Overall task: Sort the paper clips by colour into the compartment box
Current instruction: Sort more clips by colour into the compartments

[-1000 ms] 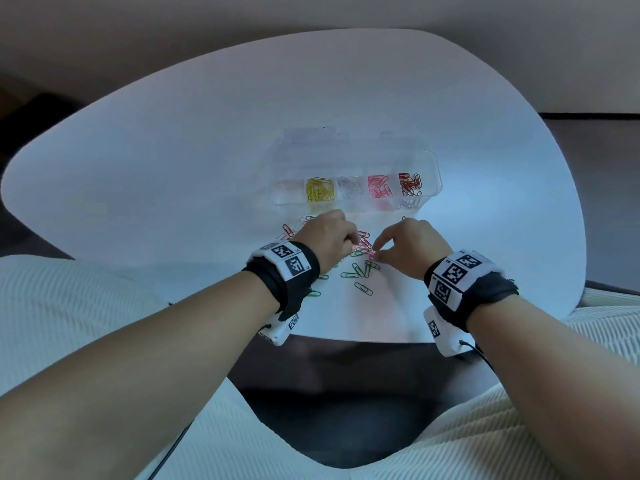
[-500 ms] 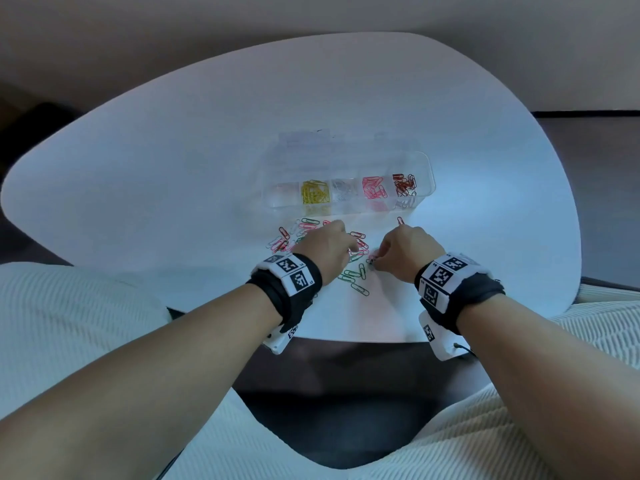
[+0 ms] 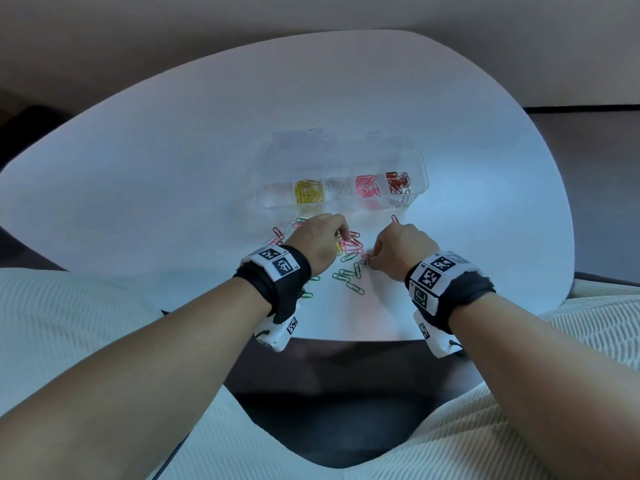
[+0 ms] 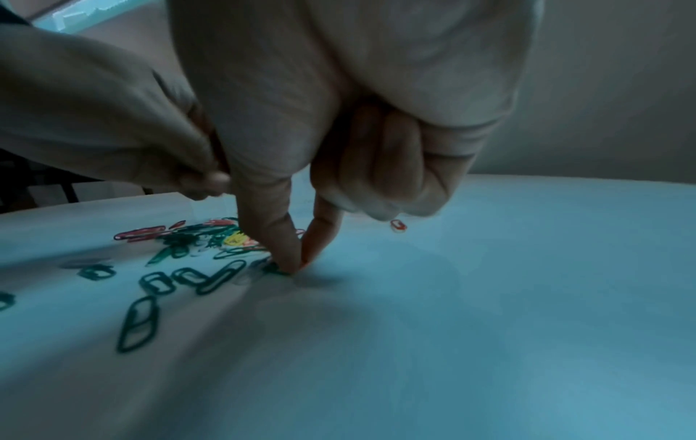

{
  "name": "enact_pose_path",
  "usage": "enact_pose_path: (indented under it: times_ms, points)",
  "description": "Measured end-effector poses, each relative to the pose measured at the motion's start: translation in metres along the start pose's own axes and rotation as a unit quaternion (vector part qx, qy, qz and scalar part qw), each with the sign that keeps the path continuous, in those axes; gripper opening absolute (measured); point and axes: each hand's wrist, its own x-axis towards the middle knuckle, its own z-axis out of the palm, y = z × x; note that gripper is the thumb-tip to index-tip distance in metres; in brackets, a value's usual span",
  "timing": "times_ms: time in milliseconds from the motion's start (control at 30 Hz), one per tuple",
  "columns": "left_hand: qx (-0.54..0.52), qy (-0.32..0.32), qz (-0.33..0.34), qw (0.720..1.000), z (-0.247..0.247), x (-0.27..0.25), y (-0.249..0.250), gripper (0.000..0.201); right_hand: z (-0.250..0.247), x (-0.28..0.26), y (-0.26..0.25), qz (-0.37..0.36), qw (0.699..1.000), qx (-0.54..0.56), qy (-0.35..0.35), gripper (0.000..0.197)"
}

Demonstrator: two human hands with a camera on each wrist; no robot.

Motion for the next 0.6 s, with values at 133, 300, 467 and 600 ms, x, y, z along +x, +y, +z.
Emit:
enact_pose_path:
  times_ms: [133, 300, 467, 600]
  points:
    - [0.029, 0.020, -0.002, 0.999, 0.003, 0.000, 0.002, 0.021, 0.001, 0.000, 0.001, 0.007, 0.999, 0.033, -0.009, 0.029]
    - [0.127, 0.011, 0.017, 0.992, 0.013, 0.004, -0.018, 0.028, 0.002, -0.002, 0.002, -0.002, 0.999, 0.041, -0.007, 0.022]
    - [0.141, 0.028, 0.015, 0.990, 0.013, 0.006, -0.025, 0.017, -0.004, 0.000, 0.001, -0.019, 0.999, 0.013, 0.026, 0.024]
    - [0.126, 0.022, 0.007, 0.992, 0.013, 0.004, -0.024, 0.016, 0.002, 0.000, 0.001, -0.011, 1.000, -0.013, 0.024, 0.028]
